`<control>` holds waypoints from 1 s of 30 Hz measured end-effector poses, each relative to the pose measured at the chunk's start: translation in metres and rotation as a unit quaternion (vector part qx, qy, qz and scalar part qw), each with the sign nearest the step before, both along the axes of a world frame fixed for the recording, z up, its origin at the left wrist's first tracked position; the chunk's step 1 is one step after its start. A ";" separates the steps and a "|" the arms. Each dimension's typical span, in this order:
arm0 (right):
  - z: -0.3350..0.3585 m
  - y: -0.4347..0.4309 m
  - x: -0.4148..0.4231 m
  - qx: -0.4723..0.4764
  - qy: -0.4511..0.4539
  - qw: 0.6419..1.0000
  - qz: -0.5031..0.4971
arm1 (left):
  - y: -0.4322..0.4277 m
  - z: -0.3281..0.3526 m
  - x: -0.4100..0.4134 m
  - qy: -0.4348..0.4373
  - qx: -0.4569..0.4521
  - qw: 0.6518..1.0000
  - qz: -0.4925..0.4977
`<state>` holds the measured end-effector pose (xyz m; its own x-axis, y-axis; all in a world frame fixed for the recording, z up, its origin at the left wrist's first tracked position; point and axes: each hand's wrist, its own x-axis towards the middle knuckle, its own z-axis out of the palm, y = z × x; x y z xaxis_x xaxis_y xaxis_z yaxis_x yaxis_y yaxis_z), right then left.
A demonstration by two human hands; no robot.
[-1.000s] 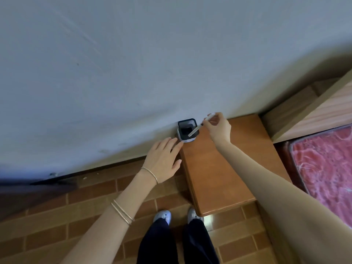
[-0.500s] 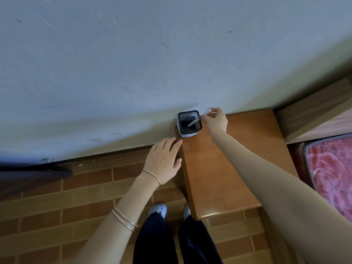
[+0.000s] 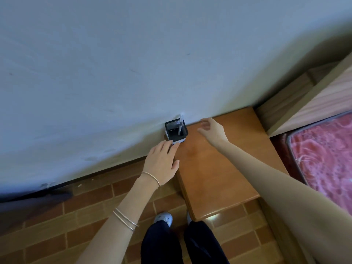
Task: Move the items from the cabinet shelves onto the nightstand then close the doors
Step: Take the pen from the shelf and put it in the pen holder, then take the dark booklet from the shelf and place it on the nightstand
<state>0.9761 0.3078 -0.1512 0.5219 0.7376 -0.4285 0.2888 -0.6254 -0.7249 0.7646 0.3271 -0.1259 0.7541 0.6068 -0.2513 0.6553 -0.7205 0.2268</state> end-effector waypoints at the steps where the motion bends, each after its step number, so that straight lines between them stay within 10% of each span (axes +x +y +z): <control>1: 0.009 -0.010 0.002 -0.008 -0.032 0.999 0.031 | 0.001 0.006 0.002 0.000 0.000 1.000 -0.010; 9: 0.105 -0.109 -0.004 -0.102 -0.330 0.912 0.223 | -0.002 0.073 0.032 -0.018 0.019 0.992 -0.120; 19: 0.202 -0.271 -0.045 -0.167 -0.472 0.865 0.019 | -0.083 0.155 0.089 -0.036 0.064 0.925 -0.373; 30: 0.230 -0.475 -0.219 -0.325 -0.420 0.817 -0.226 | -0.301 0.201 0.061 -0.073 0.092 0.740 -0.662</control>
